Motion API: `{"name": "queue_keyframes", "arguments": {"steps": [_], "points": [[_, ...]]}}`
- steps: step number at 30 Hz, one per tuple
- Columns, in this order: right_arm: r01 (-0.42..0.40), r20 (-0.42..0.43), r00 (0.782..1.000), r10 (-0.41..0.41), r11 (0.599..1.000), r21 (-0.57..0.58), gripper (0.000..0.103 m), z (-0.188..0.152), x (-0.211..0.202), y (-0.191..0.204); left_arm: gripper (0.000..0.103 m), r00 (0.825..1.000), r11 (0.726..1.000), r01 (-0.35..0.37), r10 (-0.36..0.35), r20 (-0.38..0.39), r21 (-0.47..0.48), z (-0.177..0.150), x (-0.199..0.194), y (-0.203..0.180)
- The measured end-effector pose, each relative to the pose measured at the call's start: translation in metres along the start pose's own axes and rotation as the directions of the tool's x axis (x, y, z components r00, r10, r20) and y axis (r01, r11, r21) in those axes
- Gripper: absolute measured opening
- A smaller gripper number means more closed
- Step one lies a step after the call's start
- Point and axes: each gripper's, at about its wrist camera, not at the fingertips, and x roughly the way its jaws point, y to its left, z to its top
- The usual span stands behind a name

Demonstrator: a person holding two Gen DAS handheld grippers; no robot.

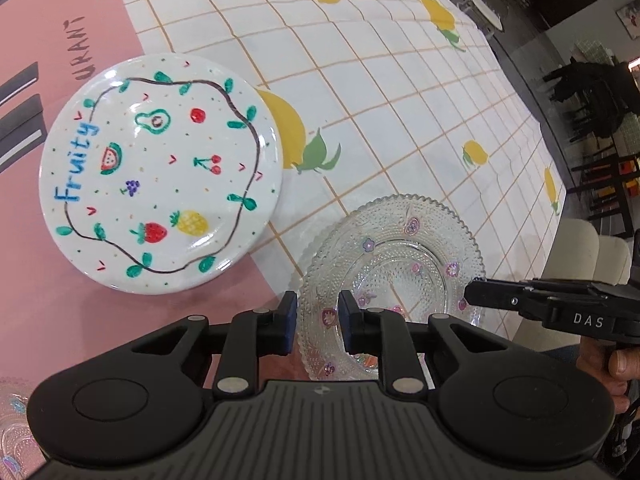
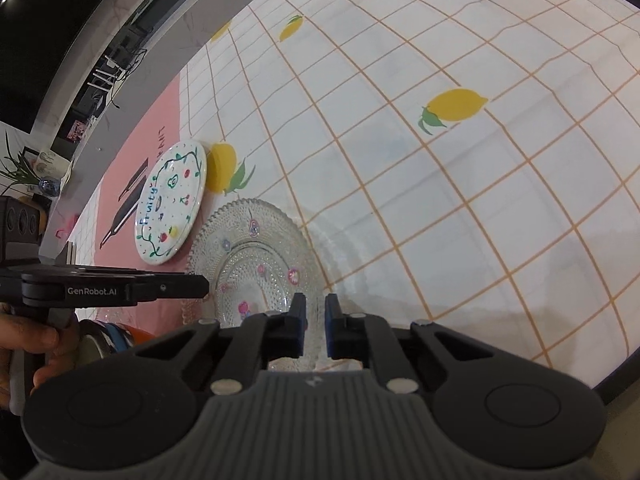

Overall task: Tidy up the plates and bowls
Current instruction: 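Move both grippers to the clear glass plate and grasp its rim, then lift the large clear glass plate and lower it onto the Fruity plate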

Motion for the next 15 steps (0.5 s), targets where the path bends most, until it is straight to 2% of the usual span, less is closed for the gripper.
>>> {"name": "queue_keyframes", "arguments": {"steps": [5,15], "points": [[-0.014,0.025,1.000,0.013,1.000,0.024,0.008,0.005,-0.004,0.000,0.018,0.997,0.999,0.029,-0.027,0.066,-0.033,0.002,-0.015,0.004],[-0.058,0.056,0.997,0.054,0.995,0.076,0.007,0.016,-0.007,0.004,0.010,0.987,0.994,0.082,-0.071,0.143,-0.075,0.000,-0.032,0.018]]}}
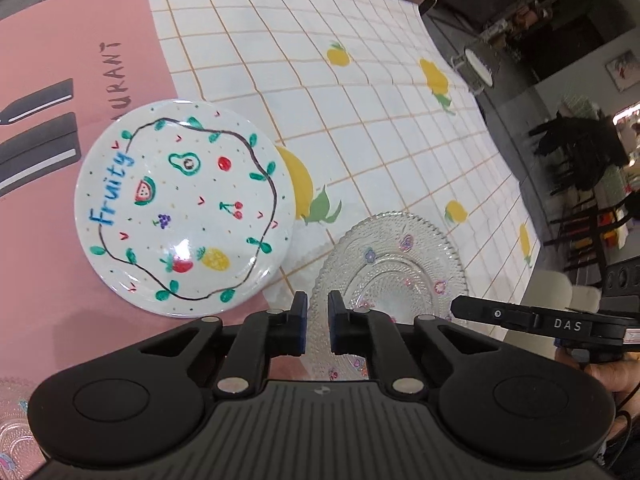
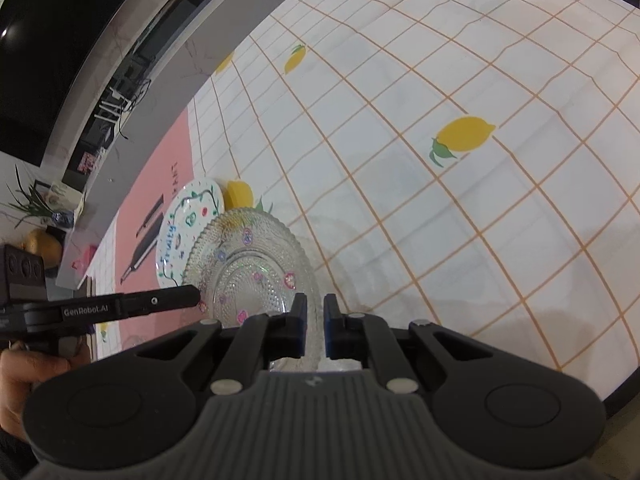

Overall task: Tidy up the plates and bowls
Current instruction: 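Lift the large clear glass plate and lower it onto the Fruity plate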

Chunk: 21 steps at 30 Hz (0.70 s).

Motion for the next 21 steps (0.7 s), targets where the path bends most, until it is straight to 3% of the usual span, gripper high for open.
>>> {"name": "queue_keyframes", "arguments": {"steps": [21], "points": [[-0.027,-0.039,0.999,0.024,0.997,-0.072,0.007,0.034,0.037,0.057,0.010,0.995,0.990,0.000,0.015,0.100,-0.141,0.006,-0.032,0.050]]}}
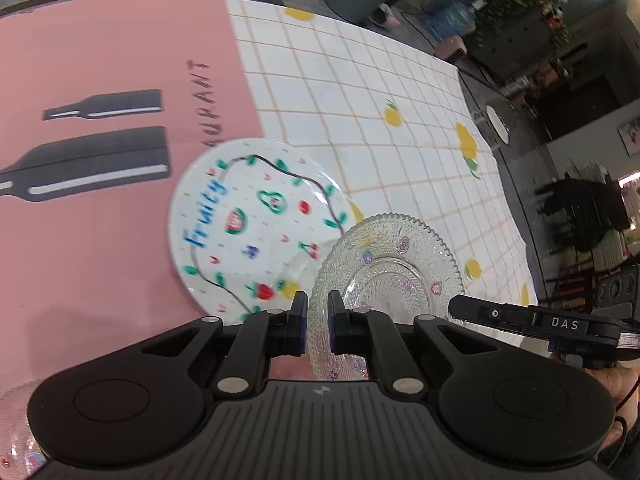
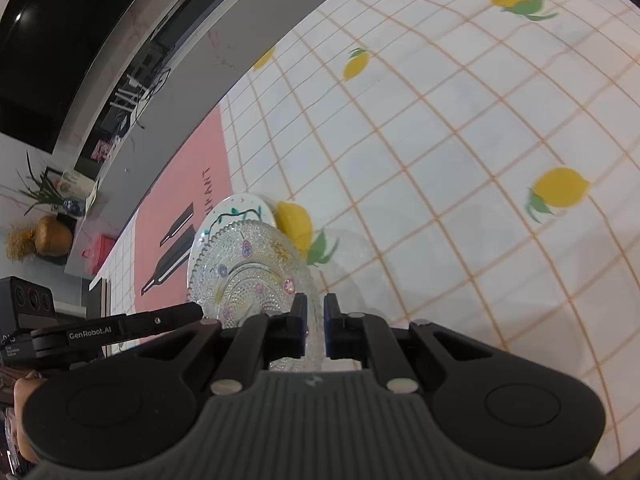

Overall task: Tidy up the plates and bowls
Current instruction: 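Lift the large clear glass plate and lower it onto the Fruity plate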

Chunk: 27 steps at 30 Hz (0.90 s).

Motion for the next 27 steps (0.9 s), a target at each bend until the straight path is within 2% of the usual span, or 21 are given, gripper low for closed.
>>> {"name": "queue_keyframes", "arguments": {"steps": [16,27], "points": [[0.013,-0.062,0.998,-0.020,0.995,-0.103,0.007,0.045,0.073,0.050,0.010,0.994,0.981,-0.060,0.077,0.084,-0.182,0.013,-0.009,0.059],[0.030,-0.048,0.998,-0.038,0.986,-0.161,0.008,0.052,0.091,0.058,0.011,0.982,0.976,-0.085,0.116,0.149,-0.203,0.017,-0.009,0.060]]}}
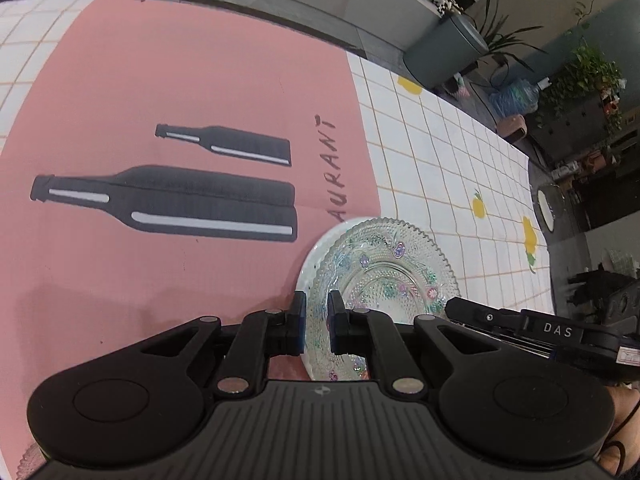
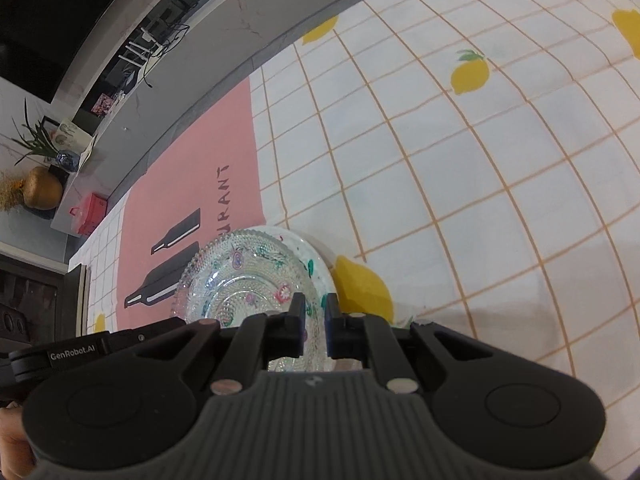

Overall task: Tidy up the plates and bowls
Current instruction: 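Lift the large clear glass plate and lower it onto the Fruity plate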

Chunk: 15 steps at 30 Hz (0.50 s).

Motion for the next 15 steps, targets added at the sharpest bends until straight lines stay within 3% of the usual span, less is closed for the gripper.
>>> {"name": "queue_keyframes", "arguments": {"steps": [10,15], "points": [[0.055,0.046,0.998,-0.049,0.988,-0.142,0.007,-0.008,0.001,0.014,0.019,0.987,0.982,-0.158,0.153,0.057,0.105,-0.008,0.011,-0.026],[0.095,0.090,0.993,-0.077,0.971,-0.219,0.008,-0.014,0.001,0.020,0.019,0.984,0.980,-0.171,0.164,0.074,0.100,-0.009,0.010,-0.028]]}}
